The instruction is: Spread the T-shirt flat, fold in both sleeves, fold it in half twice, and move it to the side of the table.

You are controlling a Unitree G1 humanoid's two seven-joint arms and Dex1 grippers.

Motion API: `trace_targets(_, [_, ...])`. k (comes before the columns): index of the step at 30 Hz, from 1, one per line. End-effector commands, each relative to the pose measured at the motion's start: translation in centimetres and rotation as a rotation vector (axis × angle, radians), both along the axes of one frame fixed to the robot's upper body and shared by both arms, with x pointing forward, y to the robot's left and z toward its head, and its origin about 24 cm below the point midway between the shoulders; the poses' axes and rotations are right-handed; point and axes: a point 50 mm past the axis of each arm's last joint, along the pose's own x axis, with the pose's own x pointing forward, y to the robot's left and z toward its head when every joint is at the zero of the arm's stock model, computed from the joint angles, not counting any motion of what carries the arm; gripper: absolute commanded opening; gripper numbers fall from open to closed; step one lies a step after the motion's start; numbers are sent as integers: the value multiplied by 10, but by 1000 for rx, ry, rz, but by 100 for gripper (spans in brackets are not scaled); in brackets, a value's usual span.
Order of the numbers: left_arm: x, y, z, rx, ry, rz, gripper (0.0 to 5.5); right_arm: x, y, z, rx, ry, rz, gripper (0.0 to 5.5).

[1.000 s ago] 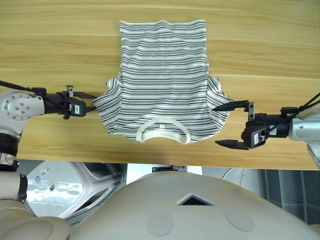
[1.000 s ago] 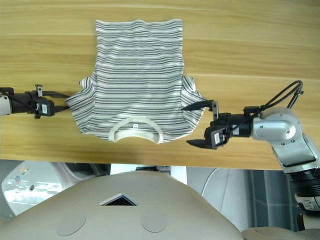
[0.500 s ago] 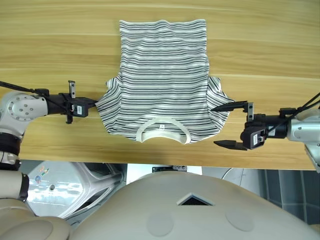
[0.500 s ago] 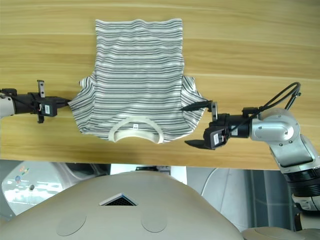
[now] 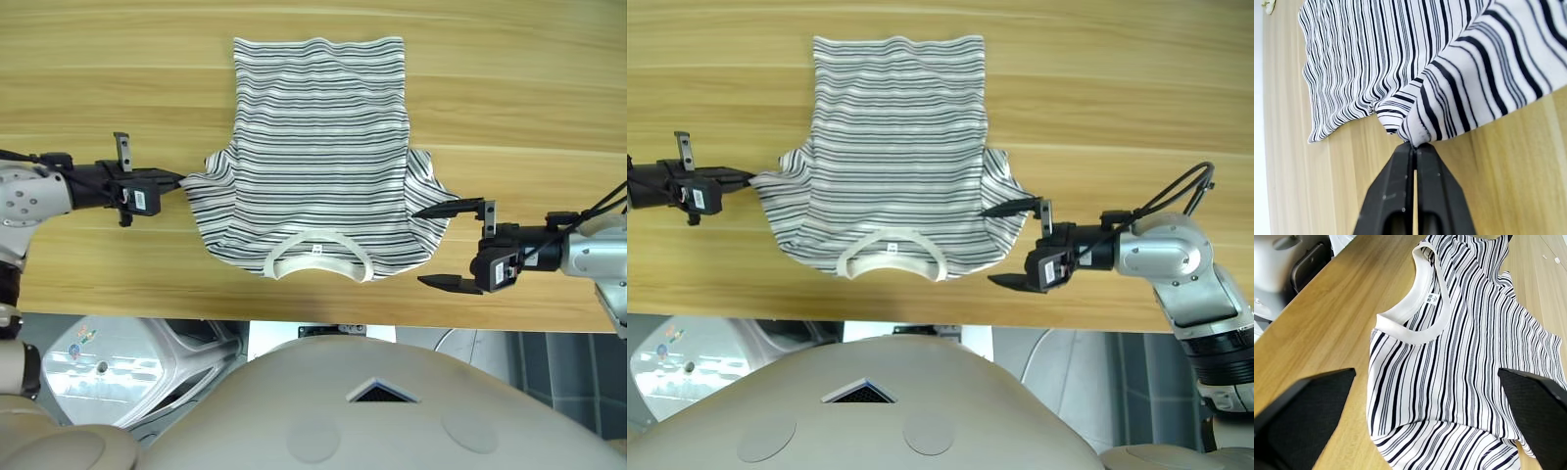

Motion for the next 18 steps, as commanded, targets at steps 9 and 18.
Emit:
trace_targets(9, [4,-26,5,-26,-69,-83,3,0,2,0,5,0,9,540])
trace_targets(18, [12,-55,9,-86,-126,-158,3,3,5,-3,8,-2,10,540])
